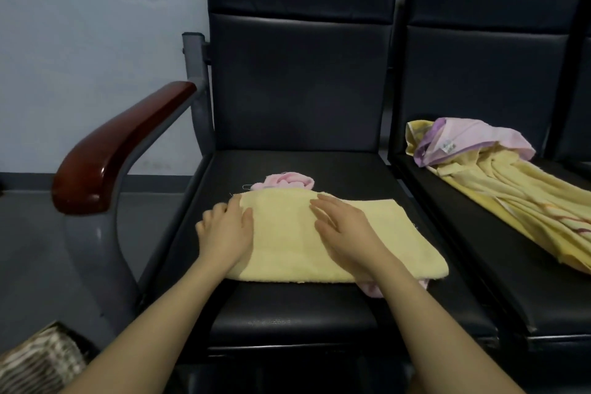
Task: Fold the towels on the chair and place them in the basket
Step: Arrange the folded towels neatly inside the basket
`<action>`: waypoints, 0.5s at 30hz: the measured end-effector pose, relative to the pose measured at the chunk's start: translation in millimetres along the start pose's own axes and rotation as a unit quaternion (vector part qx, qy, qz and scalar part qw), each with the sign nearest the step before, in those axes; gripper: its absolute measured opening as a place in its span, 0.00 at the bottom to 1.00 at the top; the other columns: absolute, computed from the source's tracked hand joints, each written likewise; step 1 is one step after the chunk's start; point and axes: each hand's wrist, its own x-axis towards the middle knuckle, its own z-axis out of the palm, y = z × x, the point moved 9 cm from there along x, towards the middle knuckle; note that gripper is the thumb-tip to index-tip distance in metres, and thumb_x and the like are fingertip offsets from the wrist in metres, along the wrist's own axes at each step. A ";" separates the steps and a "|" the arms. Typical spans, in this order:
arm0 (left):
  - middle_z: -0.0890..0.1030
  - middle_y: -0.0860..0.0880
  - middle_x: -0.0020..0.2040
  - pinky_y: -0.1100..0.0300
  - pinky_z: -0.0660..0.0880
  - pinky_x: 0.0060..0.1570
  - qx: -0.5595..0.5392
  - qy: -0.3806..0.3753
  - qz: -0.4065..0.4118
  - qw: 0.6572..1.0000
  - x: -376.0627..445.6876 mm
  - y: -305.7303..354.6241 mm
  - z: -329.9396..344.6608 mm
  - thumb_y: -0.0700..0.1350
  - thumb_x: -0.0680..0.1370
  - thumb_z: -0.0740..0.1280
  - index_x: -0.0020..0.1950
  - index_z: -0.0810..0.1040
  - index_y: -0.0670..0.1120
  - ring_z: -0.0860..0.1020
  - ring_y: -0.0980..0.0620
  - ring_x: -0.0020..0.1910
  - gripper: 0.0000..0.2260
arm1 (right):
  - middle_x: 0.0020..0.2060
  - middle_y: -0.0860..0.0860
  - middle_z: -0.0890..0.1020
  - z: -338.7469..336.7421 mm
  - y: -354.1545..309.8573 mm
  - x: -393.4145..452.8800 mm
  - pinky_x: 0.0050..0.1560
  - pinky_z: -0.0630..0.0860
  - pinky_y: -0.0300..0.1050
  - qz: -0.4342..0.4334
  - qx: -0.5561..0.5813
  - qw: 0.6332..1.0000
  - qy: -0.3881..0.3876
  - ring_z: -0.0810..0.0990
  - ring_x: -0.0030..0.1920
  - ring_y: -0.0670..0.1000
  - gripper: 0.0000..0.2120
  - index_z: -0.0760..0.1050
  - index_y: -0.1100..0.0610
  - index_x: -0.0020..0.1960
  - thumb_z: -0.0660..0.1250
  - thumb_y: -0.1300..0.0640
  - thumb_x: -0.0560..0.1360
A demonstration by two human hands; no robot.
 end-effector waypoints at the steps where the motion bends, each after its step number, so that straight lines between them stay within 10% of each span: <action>1: 0.69 0.42 0.68 0.47 0.62 0.63 0.014 -0.010 -0.014 1.000 -0.1 -7.8 0.8 0.52 0.82 0.53 0.74 0.60 0.50 0.66 0.39 0.66 0.21 | 0.67 0.52 0.75 4.6 -5.5 0.6 0.67 0.62 0.42 -0.017 -0.001 1.000 0.000 0.69 0.69 0.50 0.15 0.75 0.57 0.65 0.61 0.58 0.79; 15: 0.72 0.48 0.56 0.60 0.67 0.51 -0.180 0.022 0.058 0.982 1.0 -5.5 -3.6 0.40 0.80 0.61 0.69 0.71 0.47 0.72 0.48 0.55 0.17 | 0.78 0.41 0.46 43.0 6.7 -4.6 0.75 0.39 0.43 0.002 -0.146 0.980 -0.134 0.42 0.77 0.45 0.36 0.47 0.41 0.78 0.33 0.33 0.71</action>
